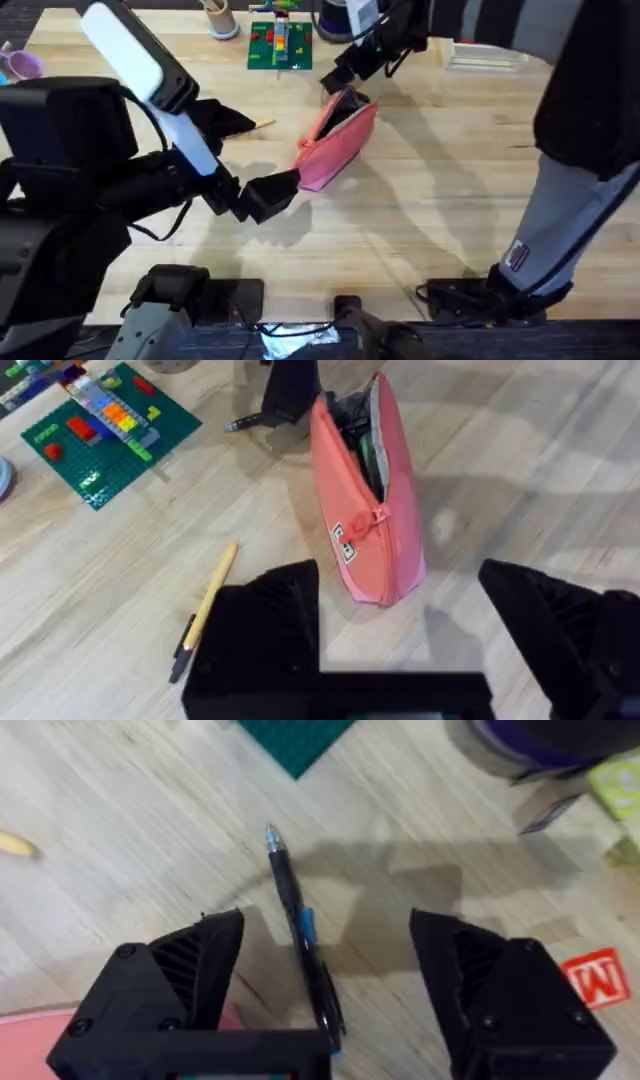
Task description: Unzip the bag, pick up the pens from the table one at a time and place them inside, then zip the bag closed.
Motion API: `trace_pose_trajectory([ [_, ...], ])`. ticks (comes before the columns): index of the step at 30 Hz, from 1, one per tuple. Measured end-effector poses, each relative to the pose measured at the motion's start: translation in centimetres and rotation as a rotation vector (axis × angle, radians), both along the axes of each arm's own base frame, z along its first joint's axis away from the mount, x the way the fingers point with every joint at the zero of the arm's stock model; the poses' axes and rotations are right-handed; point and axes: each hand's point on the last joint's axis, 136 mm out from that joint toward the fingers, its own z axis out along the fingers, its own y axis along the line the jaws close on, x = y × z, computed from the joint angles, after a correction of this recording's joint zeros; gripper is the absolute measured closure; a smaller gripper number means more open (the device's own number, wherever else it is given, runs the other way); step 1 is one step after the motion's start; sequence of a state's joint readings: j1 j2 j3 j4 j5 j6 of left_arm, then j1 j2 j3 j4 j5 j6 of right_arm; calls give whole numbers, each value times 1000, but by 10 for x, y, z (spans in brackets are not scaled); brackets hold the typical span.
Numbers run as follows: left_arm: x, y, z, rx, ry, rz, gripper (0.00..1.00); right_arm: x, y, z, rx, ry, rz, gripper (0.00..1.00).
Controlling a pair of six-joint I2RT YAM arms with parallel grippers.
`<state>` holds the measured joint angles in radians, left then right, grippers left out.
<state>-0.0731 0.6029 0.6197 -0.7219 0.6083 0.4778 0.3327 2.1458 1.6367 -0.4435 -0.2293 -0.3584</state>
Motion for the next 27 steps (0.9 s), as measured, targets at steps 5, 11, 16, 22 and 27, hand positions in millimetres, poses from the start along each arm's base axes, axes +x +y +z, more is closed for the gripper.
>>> trace_pose_trajectory([
  [5,0,0,0,0,0,0,7,0,0,-18,-29,18,-5,5],
  [11,0,0,0,0,0,0,7,1,-2,-20,-40,21,-10,5],
  [16,0,0,0,0,0,0,7,1,-2,-21,-63,19,-14,5],
  [22,0,0,0,0,0,0,7,1,-2,-21,-72,15,-17,5],
  [27,0,0,0,0,0,0,8,1,-2,-21,-71,17,-20,5],
])
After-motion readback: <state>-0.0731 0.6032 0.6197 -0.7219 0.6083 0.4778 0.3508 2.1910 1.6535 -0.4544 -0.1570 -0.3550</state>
